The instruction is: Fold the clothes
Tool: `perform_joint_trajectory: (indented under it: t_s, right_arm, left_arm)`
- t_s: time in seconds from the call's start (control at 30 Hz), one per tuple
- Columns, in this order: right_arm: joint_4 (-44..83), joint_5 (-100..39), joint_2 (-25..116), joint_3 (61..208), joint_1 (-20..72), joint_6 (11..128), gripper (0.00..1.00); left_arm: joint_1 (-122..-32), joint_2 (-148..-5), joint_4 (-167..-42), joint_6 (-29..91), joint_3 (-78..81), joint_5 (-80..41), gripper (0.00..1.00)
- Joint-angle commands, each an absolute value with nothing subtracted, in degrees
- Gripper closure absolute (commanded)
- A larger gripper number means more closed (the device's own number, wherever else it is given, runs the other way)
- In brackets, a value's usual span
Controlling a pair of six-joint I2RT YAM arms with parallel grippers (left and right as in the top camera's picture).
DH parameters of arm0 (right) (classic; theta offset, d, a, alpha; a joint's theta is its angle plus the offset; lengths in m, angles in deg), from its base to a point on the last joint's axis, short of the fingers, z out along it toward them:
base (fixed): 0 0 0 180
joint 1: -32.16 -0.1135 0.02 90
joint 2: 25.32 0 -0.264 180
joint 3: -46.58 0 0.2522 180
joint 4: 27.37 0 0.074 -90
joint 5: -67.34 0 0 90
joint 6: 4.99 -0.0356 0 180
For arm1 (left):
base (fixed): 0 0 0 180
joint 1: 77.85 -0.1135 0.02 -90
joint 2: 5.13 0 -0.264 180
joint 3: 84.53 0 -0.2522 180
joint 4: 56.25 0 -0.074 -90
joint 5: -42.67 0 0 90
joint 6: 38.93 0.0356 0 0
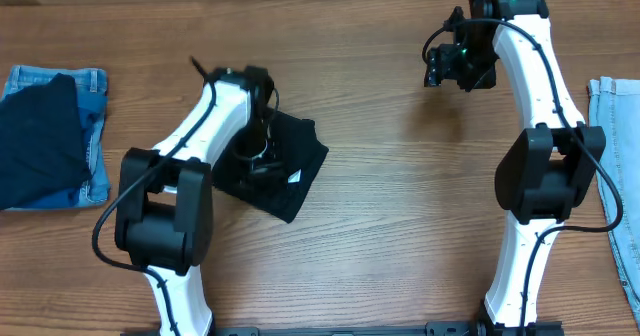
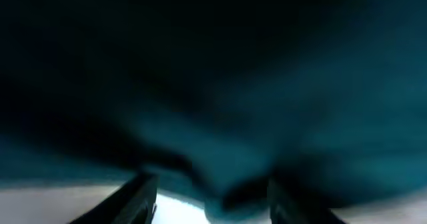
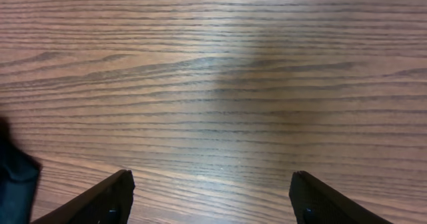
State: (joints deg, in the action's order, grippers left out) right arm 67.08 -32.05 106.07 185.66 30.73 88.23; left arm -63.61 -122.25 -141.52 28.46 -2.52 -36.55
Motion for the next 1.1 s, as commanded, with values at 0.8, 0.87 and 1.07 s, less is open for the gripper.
perform_joint_trajectory:
  t_s: [0.8,0.87,1.07]
  right_arm:
    - [47.21,-43.40,106.66,186.29,13.14,94.46,0.96]
    - [45.55,-43.35,109.29,186.29,9.79,94.51,0.96]
    - [42.49,-43.37,117.90,186.29,3.91,94.46,0.90]
  left_arm:
    - [-81.38,-109.60,-135.00,28.99,-15.85,-41.29,0.33]
    - [-84.03,-108.29,-137.10,27.63,-15.85,-41.29,0.29]
    - [-87.19,-108.46,-138.76,27.85,-15.85,-37.25,0.29]
